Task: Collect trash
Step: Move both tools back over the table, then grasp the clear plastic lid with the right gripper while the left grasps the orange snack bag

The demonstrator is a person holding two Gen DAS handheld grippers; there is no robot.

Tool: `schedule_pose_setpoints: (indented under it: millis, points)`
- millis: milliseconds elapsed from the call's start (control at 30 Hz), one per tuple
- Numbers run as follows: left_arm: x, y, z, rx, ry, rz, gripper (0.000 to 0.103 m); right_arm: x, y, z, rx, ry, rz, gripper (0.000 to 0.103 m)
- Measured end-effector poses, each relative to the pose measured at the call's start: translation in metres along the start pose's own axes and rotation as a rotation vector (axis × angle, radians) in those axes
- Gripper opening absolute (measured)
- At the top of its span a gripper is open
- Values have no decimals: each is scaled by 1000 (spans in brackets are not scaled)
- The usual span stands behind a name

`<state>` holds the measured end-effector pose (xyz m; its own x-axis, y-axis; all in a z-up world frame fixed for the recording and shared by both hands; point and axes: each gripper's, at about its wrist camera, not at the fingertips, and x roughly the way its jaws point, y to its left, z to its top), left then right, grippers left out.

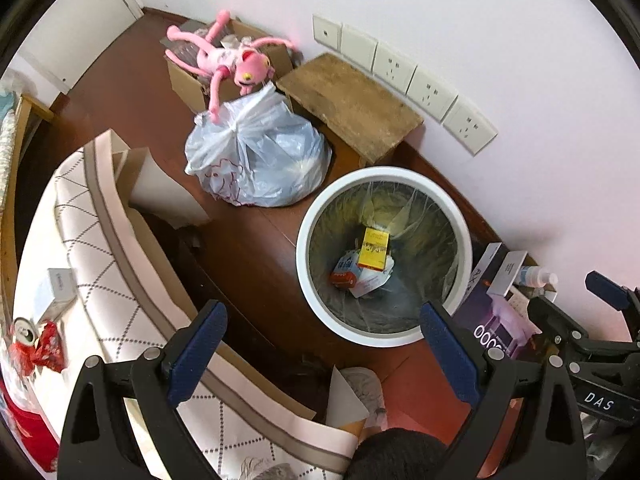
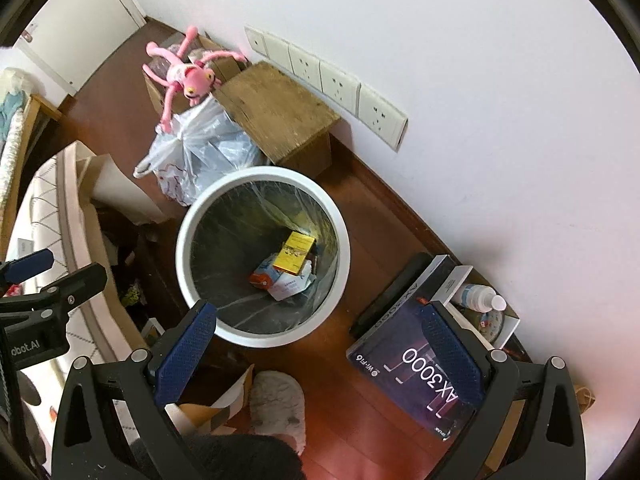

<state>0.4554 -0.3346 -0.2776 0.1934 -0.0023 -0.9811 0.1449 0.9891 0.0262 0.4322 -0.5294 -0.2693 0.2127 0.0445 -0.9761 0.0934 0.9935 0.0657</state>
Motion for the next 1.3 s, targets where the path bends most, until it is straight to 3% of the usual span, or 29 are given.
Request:
schedule_pose_setpoints:
  millis: [267,433,600,733,900,1067,1200,1300]
  points:
    - [-57,6,-19,-39,-103,-39,99,-67,8,-16,19,-100,31,103]
    - [-109,19,-36,-107,-203,-13,99,-127,22,-27,35,-183,136,103]
    - [-164,69,-68,-254,-313,25,99,-177,69,-43,-44,-226,227,103]
    - [-190,131,-119,-375,-351,94,99,-189,131,-65,-165,-178,304,103]
    - [-184,216,-211,-532,-288,285,99,-163,218,-112,-303,-56,364,103]
    - [-137,276,-303,-672,-133,338,99,-110,302,-168,-411,108,403,103]
    - [-89,294,-349,-720,-29,387,99,-77,350,-175,-467,144,377,103]
    - [-65,312,-364,-773,0,394,99,-56,387,-157,-513,121,325,103]
